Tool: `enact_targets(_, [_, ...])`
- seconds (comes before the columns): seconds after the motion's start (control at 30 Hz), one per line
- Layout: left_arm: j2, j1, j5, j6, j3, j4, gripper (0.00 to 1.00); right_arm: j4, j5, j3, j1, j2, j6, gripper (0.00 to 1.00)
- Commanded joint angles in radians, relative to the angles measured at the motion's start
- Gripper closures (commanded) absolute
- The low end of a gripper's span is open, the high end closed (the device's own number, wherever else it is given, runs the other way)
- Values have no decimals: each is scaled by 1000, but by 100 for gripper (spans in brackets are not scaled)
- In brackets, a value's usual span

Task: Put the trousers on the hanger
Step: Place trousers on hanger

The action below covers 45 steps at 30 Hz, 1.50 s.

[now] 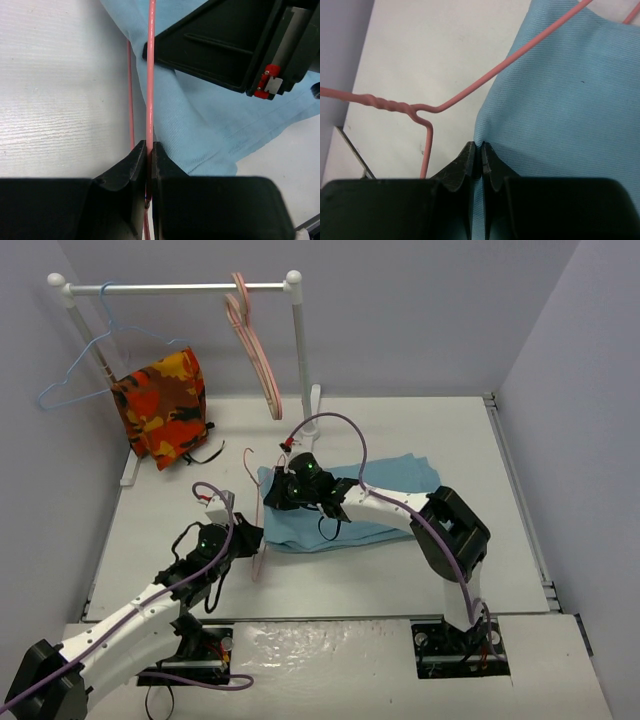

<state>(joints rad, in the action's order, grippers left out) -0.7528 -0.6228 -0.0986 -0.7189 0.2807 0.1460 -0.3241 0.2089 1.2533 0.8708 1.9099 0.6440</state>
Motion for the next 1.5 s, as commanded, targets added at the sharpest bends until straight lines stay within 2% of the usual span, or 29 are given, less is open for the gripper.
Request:
enact_targets(0.0, [-2, -9, 27, -66, 17, 110, 100, -355, 12, -37, 16, 0, 105, 100])
enact_targets(0.13, [-12, -13, 44, -98, 13, 144, 100, -417, 24, -33, 31, 69, 127, 100])
enact_targets(0.23, [-14, -20, 51, -116, 4, 153, 100, -396, 42, -4, 41, 95, 115, 100])
enact_targets(0.27, [-13, -21, 52, -122, -2, 153, 100, -374, 39, 6, 42, 91, 97, 98])
enact_targets(0.4, [23, -23, 23, -113, -8, 104, 100, -204, 24, 35, 30, 29, -9, 75])
enact_targets(0.53, [59, -22, 2, -101, -11, 69, 100, -74, 32, 11, 3, -66, -93, 63])
enact_targets(0.67, [53, -22, 7, -102, -8, 64, 100, 16, 51, -35, -10, -152, -139, 59])
enact_targets(0.77, [36, -23, 14, -102, -1, 72, 100, 8, 94, -108, -9, -209, -121, 61])
enact_targets(0.93, [9, -22, 31, -109, 9, 94, 100, -19, 157, -231, 7, -238, -94, 78])
enact_targets(1.1, [1, -23, 40, -112, 20, 105, 100, -82, 228, -293, 20, -210, -75, 90])
enact_targets(1.23, [0, -22, 46, -112, 28, 101, 100, -174, 280, -313, 29, -149, -56, 95])
enact_targets(1.47, [-18, -23, 76, -122, 36, 118, 100, -286, 370, -235, 82, -33, -30, 96])
